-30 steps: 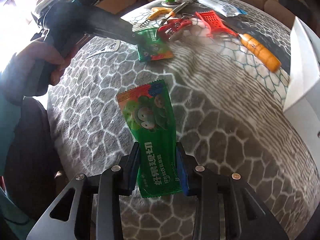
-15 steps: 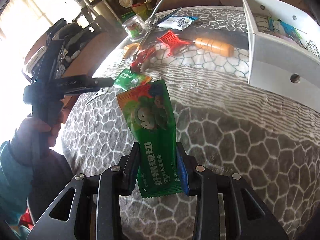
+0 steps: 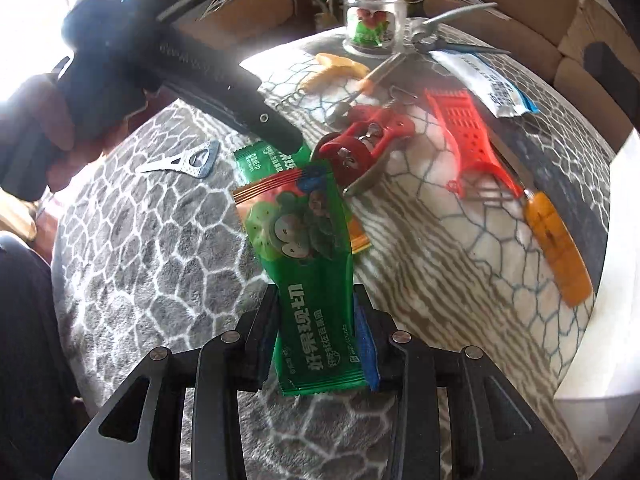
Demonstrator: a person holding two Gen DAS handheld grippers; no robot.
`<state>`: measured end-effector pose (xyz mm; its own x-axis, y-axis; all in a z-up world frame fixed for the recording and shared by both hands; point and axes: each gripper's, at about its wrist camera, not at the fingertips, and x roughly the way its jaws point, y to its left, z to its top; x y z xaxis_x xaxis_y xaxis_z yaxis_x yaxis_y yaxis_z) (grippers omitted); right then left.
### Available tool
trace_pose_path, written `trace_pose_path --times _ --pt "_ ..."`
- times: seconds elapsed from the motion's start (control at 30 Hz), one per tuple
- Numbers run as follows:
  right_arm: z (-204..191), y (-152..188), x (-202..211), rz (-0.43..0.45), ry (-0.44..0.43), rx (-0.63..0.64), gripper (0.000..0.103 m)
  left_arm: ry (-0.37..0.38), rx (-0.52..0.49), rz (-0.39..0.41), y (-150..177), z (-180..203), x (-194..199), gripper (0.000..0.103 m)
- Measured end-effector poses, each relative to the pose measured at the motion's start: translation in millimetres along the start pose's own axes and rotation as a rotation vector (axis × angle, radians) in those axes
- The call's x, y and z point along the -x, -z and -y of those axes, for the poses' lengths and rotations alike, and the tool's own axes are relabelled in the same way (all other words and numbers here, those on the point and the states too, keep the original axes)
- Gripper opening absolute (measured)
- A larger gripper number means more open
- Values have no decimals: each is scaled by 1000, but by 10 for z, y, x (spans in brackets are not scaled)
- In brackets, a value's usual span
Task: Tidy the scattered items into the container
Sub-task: 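Hand the cartoon sachet from the right gripper to the left gripper, then grasp the green strip packet with the right gripper while the left gripper lifts the sachet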
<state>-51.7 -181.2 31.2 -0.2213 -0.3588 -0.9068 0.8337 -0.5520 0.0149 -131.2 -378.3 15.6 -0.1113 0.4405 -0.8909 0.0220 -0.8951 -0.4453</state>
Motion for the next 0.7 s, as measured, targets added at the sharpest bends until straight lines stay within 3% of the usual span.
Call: trace_pose_path --times 0.13,0.23,0.37,0.43,0.5,0.57,0.63,0.7 --pt "-173 -181 -147 -17 14 148 36 211 78 -58 -39 -157 -28 75" --pt "-127 -311 -191 -6 -4 124 41 260 84 -52 -34 -169 -46 75" --pt "29 -329 -207 7 -48 3 56 282 80 -58 -21 -135 -65 75" --pt "71 -227 -100 29 -9 -34 61 280 64 -65 -6 -115 -70 75" --pt "142 -49 100 75 8 -93 78 287 57 -63 2 -122 -76 75" --pt "261 147 319 135 -6 -193 85 296 66 -59 -10 -132 -80 75" --pt "434 346 452 161 -83 -331 85 299 61 -60 -14 -113 -94 75" --pt "629 563 500 208 -240 -538 84 294 47 -66 -17 -74 -110 75"
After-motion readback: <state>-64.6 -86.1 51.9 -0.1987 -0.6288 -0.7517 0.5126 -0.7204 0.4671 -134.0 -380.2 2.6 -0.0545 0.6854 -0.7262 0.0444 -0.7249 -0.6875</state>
